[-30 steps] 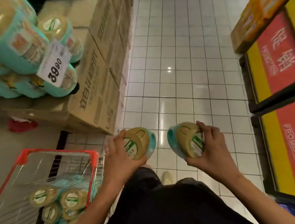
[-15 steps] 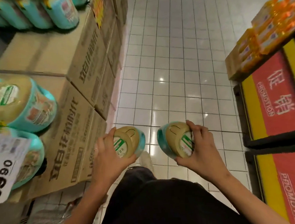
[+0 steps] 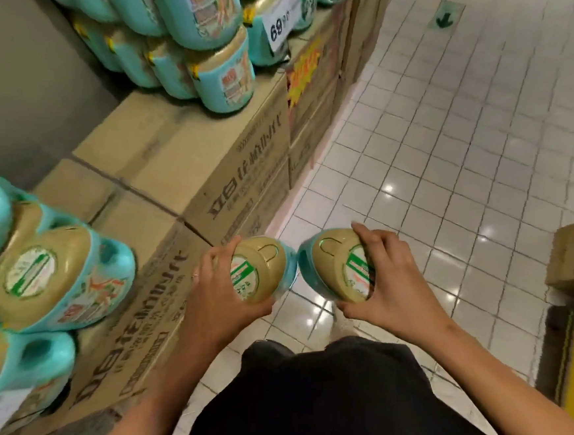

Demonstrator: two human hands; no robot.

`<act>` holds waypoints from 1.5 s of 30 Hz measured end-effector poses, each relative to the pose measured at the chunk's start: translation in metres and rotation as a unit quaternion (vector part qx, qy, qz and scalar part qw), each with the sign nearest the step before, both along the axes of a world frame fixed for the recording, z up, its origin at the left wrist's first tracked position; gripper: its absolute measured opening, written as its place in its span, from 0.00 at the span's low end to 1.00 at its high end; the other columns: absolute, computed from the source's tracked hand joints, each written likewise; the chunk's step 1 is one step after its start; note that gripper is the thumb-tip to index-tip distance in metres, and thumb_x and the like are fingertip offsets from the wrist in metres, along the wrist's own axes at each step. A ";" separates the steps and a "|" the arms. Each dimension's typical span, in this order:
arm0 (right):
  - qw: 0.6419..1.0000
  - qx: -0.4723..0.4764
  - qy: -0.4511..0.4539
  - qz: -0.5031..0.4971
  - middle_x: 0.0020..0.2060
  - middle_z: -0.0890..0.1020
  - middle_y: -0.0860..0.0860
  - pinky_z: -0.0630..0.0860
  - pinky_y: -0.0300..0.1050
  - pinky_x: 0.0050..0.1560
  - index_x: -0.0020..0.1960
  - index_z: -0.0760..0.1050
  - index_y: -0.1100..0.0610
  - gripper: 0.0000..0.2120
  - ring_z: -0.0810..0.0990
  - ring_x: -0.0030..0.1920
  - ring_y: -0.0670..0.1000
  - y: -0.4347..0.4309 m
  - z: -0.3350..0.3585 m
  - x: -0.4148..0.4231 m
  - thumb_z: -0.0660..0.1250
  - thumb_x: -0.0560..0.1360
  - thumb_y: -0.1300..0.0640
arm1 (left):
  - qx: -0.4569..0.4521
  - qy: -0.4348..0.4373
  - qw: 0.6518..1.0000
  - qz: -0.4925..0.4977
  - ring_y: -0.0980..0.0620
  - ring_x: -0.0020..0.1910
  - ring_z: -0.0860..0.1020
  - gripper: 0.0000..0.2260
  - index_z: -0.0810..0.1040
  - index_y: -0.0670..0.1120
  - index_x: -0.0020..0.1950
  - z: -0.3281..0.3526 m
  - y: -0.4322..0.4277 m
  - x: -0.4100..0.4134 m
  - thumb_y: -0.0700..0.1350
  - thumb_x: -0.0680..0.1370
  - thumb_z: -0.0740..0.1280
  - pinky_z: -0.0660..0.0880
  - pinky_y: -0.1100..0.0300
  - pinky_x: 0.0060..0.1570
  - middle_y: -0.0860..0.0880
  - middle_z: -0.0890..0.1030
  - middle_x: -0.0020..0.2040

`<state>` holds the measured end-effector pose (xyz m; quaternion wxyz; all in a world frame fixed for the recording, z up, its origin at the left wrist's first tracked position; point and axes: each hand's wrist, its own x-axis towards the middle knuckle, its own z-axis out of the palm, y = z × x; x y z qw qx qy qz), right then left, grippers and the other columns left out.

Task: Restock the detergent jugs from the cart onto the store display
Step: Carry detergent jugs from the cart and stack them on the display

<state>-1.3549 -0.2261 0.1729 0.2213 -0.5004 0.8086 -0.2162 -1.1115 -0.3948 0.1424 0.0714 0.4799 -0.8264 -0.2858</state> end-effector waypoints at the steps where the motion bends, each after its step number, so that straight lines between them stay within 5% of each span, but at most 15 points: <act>1: 0.999 0.000 0.003 0.033 0.68 0.67 0.50 0.74 0.56 0.68 0.84 0.54 0.47 0.59 0.68 0.67 0.53 -0.021 0.001 -0.016 0.78 0.60 0.36 | -0.005 0.003 1.000 0.023 0.48 0.61 0.71 0.55 0.59 0.58 0.80 0.002 -0.005 -0.008 0.68 0.56 0.77 0.78 0.44 0.55 0.51 0.67 0.66; 7: 0.971 0.006 0.024 0.236 0.69 0.68 0.51 0.74 0.57 0.66 0.84 0.57 0.49 0.57 0.68 0.67 0.53 -0.149 0.023 -0.082 0.77 0.61 0.38 | -0.024 0.029 0.976 0.213 0.53 0.63 0.69 0.52 0.63 0.57 0.78 0.022 -0.017 -0.030 0.66 0.58 0.80 0.76 0.48 0.58 0.51 0.67 0.69; 10: 0.944 0.007 0.029 0.329 0.67 0.68 0.51 0.74 0.56 0.65 0.84 0.56 0.48 0.57 0.69 0.65 0.54 -0.214 0.032 -0.087 0.79 0.60 0.40 | -0.022 0.013 0.952 0.305 0.47 0.66 0.71 0.53 0.61 0.58 0.79 0.036 -0.021 -0.029 0.70 0.57 0.74 0.77 0.45 0.59 0.49 0.67 0.70; 14: 0.903 -0.007 0.046 0.428 0.66 0.69 0.51 0.74 0.55 0.66 0.84 0.57 0.49 0.59 0.70 0.65 0.55 -0.292 0.035 -0.061 0.80 0.59 0.42 | -0.061 -0.019 0.924 0.378 0.45 0.64 0.72 0.54 0.63 0.54 0.80 0.043 -0.032 -0.024 0.66 0.57 0.78 0.78 0.44 0.56 0.48 0.69 0.68; 22: 0.850 -0.034 0.086 0.519 0.67 0.68 0.50 0.74 0.58 0.65 0.84 0.55 0.45 0.60 0.69 0.67 0.57 -0.433 0.044 0.006 0.80 0.58 0.39 | -0.107 -0.037 0.895 0.433 0.42 0.62 0.73 0.52 0.64 0.52 0.79 0.043 -0.095 -0.013 0.68 0.58 0.73 0.79 0.44 0.54 0.48 0.69 0.66; 32: 0.730 -0.015 0.105 0.675 0.73 0.67 0.53 0.70 0.58 0.72 0.85 0.52 0.47 0.60 0.68 0.72 0.59 -0.578 0.045 0.116 0.80 0.61 0.39 | -0.057 -0.065 0.889 0.450 0.44 0.65 0.71 0.53 0.55 0.58 0.82 0.034 -0.177 -0.020 0.70 0.60 0.70 0.73 0.46 0.64 0.50 0.68 0.69; 38: 0.724 -0.042 0.117 0.678 0.85 0.50 0.54 0.54 0.61 0.81 0.84 0.55 0.42 0.55 0.49 0.84 0.61 -0.605 0.028 0.141 0.82 0.65 0.42 | 0.000 -0.087 0.890 0.447 0.45 0.70 0.64 0.56 0.42 0.65 0.81 0.032 -0.205 -0.019 0.72 0.59 0.68 0.68 0.46 0.68 0.50 0.62 0.73; 45: 0.740 -0.077 0.113 0.659 0.83 0.56 0.53 0.62 0.64 0.75 0.82 0.61 0.38 0.52 0.54 0.81 0.63 -0.616 0.017 0.152 0.84 0.64 0.45 | -0.001 -0.100 0.886 0.453 0.45 0.71 0.64 0.54 0.47 0.63 0.82 0.033 -0.227 -0.005 0.72 0.59 0.67 0.68 0.47 0.66 0.50 0.62 0.73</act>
